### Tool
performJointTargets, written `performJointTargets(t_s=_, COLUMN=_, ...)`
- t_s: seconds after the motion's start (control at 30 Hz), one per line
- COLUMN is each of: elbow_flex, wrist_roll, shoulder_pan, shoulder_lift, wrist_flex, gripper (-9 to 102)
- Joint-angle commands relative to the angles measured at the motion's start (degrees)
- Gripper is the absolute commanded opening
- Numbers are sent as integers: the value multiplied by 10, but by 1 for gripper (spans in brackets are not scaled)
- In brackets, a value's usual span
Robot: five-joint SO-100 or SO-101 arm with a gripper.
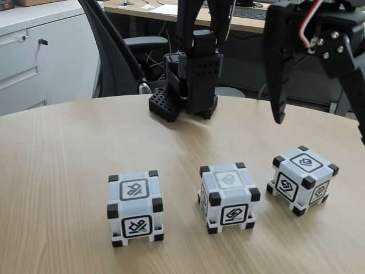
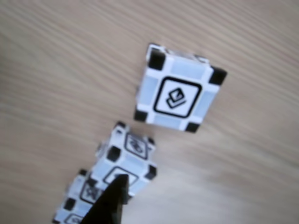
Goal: Stack cubes from left to right.
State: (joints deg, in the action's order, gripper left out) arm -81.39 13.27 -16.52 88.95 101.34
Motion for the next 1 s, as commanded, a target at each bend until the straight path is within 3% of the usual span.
performJointTargets(t_s=0.0, elbow_flex=3, wrist_roll=-21, shoulder_pan=5, shoulder_lift=-18, wrist_flex=0, gripper=42)
performJointTargets(t_s=0.97, elbow_flex=3, wrist_roll=-72, shoulder_pan=-31, shoulder_lift=-107, wrist_flex=-5, gripper=45)
